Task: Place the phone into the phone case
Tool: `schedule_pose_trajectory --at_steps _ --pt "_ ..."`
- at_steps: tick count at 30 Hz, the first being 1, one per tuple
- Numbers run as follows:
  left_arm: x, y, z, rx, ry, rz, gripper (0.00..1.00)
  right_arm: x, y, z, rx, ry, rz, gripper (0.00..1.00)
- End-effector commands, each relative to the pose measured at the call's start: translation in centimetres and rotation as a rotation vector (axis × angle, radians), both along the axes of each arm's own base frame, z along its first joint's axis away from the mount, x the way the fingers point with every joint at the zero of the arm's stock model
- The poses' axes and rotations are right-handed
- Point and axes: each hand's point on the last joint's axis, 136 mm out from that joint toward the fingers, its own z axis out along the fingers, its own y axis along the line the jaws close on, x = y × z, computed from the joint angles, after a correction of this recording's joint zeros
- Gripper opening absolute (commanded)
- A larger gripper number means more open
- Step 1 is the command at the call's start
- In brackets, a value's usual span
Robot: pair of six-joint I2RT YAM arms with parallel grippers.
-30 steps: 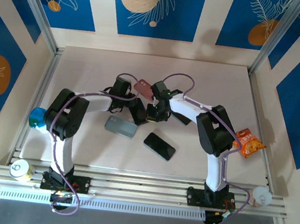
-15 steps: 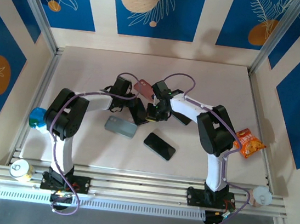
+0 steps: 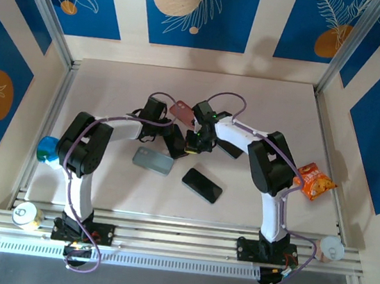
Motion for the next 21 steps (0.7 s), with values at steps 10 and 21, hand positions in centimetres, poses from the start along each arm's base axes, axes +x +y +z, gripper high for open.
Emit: schedule_pose_trajectory --at_steps 10,21 --pt "-7.2 0.0 -8.3 0.028 0.349 -0.061 0.30 -7.6 -0.7 -11.1 -0.254 0.184 0.155 0.00" --pt "-7.4 -0.2 -8.4 0.017 0.362 -0.065 0.30 -12.2 -1.5 -14.6 -0.320 0.305 0.209 0.00"
